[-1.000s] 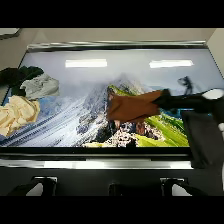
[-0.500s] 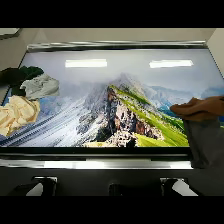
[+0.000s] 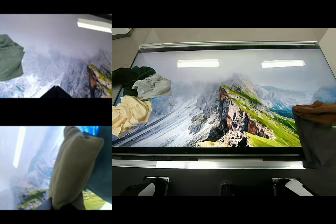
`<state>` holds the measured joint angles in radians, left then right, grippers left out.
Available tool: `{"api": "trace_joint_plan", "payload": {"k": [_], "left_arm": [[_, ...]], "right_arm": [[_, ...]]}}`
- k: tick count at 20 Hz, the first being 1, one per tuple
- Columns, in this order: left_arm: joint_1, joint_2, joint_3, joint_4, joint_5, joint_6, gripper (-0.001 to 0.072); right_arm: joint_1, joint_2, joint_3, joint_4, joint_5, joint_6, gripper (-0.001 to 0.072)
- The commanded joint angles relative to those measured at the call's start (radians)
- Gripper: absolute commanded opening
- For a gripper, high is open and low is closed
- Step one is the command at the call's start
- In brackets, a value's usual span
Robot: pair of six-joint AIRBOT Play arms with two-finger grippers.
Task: Fold the shirts.
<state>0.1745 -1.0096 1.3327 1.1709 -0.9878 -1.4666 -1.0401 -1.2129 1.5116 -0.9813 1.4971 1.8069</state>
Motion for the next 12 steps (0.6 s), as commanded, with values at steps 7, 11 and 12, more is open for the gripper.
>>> {"api": "trace_joint_plan", "payload": {"k": [7, 11, 12], "left_arm": [[0.001, 0.000, 0.000, 0.000, 0.001, 0.001, 0.0032], [0.001, -0.001, 0.000, 0.000, 0.003, 0.002, 0.0032], [0.001, -0.001, 0.000, 0.000, 0.005, 0.002, 0.0032]], "right_arm": [[-0.015, 0.033, -0.182, -0.607, 0.233, 0.030, 0.0048], [-0.015, 0.085, -0.465, -0.598, 0.039, 0.102, 0.0049], [-0.015, 0.085, -0.511, -0.594, 0.013, 0.102, 0.0049]]}}
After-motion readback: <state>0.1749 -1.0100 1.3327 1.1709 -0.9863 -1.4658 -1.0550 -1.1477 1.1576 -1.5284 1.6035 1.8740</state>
